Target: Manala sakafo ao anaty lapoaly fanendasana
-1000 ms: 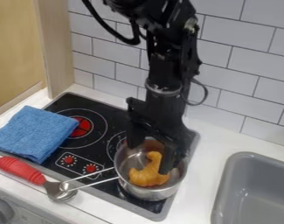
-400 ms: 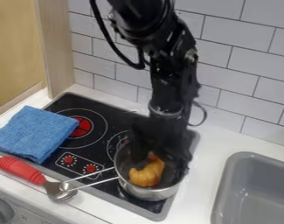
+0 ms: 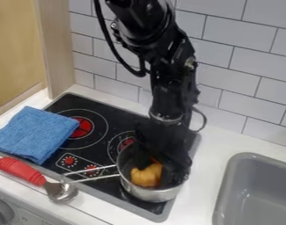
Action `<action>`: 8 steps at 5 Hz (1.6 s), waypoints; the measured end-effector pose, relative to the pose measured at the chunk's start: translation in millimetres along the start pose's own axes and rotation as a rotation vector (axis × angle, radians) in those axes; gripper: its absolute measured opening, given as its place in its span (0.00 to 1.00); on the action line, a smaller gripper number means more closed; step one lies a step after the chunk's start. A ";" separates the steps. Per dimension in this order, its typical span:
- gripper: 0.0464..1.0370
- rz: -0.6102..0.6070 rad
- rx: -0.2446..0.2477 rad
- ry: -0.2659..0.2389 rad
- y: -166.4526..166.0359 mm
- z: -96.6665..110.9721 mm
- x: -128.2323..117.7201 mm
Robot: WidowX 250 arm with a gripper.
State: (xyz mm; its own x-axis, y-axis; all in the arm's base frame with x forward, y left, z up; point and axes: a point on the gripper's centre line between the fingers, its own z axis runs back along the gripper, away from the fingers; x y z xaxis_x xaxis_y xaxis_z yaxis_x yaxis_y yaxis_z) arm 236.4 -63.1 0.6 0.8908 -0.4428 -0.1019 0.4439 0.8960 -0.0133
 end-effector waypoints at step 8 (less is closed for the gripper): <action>0.59 0.559 0.006 -0.040 127.8 55.7 -9.6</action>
State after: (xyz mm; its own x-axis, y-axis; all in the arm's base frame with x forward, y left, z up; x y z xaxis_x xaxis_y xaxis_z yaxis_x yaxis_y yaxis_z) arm 290.0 53.8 55.2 0.9936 0.0989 -0.0541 -0.0969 0.9946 0.0380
